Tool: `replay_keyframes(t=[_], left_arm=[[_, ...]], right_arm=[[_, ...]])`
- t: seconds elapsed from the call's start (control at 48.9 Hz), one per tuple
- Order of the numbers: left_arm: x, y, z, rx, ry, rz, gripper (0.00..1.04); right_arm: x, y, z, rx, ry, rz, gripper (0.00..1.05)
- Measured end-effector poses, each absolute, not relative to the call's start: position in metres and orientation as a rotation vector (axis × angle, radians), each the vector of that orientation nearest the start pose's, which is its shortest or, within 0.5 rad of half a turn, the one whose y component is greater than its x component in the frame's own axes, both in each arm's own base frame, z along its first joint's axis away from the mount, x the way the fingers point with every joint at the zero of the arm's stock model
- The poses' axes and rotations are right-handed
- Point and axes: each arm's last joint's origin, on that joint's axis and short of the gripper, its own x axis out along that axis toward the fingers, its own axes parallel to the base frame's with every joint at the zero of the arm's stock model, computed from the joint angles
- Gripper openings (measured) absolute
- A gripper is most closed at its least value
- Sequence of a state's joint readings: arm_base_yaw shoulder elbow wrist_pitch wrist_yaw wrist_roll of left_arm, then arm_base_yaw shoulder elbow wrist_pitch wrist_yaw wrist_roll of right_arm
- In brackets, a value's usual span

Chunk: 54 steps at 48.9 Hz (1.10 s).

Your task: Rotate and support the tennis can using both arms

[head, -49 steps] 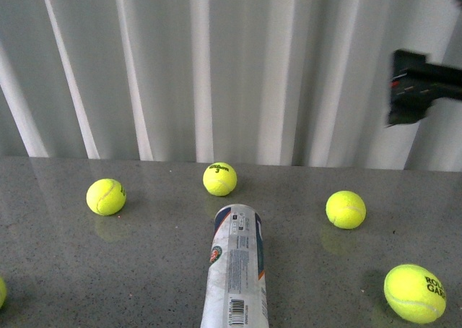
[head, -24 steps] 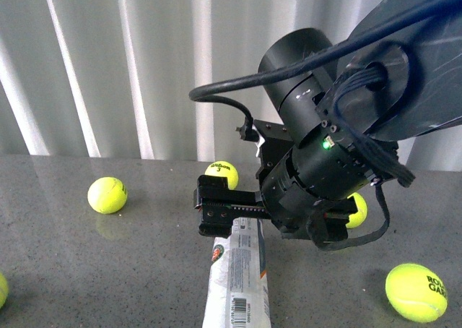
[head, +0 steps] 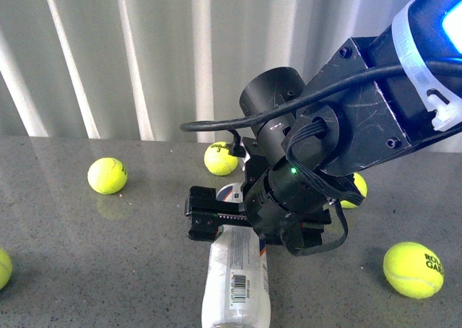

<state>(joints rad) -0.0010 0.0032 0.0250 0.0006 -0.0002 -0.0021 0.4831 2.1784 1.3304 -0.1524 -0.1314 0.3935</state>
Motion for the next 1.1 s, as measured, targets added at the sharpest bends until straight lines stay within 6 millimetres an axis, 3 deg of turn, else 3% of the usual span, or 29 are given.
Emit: replay_keyframes(t=[0.225,0.409,0.592,0.797,1.103], left_arm=[[0.096,0.000,0.172,-0.002,-0.022,-0.001,0.98],[0.096,0.000,0.172,-0.002,-0.022,0.000,0.98],[0.096,0.000,0.172,-0.002,-0.022,-0.001,0.98],[0.096,0.000,0.172,-0.002,-0.022,0.000,0.98],[0.096,0.000,0.172,-0.002,-0.022,0.000,0.98]], right_arm=[[0.382,0.201,0.089,0.167,1.054,0.320,0.97],[0.382,0.200,0.085,0.185,1.055,0.309,0.65],[0.380,0.199,0.082,0.193,1.059,0.304,0.45],[0.380,0.198,0.081,0.197,1.054,0.303,0.29],[0.379,0.193,0.083,0.200,1.048,0.295,0.14]])
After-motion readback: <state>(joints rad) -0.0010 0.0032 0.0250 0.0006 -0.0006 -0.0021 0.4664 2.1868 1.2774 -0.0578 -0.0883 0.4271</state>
